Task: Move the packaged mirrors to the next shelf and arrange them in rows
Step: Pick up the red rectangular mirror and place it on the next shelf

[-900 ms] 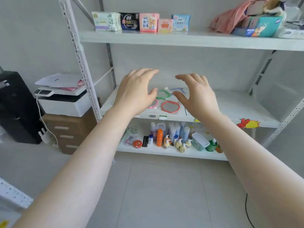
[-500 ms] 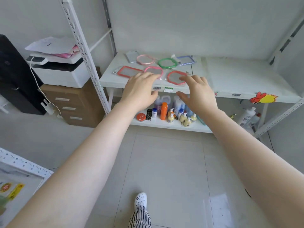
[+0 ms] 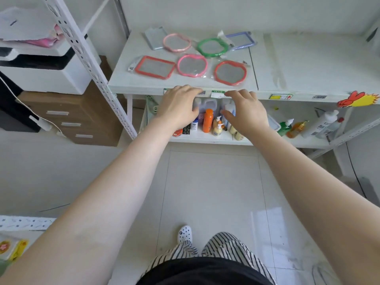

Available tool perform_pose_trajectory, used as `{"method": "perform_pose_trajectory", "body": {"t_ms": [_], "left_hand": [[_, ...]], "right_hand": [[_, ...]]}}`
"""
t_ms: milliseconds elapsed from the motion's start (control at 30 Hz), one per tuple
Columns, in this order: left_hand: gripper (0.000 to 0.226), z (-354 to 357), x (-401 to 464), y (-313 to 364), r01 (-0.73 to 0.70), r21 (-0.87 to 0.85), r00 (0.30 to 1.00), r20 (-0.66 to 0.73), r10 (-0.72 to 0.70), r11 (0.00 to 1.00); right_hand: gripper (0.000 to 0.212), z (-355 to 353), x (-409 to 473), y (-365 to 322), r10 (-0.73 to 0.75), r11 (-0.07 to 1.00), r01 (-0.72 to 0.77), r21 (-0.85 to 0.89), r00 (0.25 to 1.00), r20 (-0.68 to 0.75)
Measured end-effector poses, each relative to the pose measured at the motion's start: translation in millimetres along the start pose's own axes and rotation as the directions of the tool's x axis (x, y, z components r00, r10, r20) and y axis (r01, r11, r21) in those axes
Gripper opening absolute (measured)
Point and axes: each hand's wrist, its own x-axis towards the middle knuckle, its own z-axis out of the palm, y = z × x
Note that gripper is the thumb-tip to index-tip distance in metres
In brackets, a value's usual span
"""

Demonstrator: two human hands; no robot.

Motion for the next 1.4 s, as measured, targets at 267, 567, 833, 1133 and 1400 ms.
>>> {"method": "perform_pose_trajectory", "body": {"t_ms": [267,567,833,1133,1400], "left_hand": [[0.052,27.2,64.5,-33.1,0.036,-0.026,0.999,0.028,-0.035,0.999],[0.053,51.3,131.4,-66.3,0.205,0.000,0.977,0.053,-0.205,0.979],[0.053,64.1,153.6,-114.0,0.362,0.007,0.932,0.034,-0.362,0.932],[0.047,78.8,191.6,-185.4,0.466,0.002,0.884,0.028,-0.466,0.885],[0.042,99.1,230.9,-224.8,0.608,-0.034,0.794,-0.014,-0.608,0.793]], "right_hand": [[0.050,24.5,72.5,11.9,-0.035,0.999,0.035,-0.007,0.999,0.040],[0.053,46.6,172.5,22.7,-0.174,0.985,0.175,0.008,0.975,0.137],[0.052,72.3,246.0,-6.4,-0.310,0.950,0.312,0.027,0.928,0.205],[0.052,113.2,329.3,-49.6,-0.335,0.938,0.347,0.007,0.899,0.283],[0.048,158.4,391.6,-71.8,-0.331,0.940,0.342,0.014,0.898,0.291]]}}
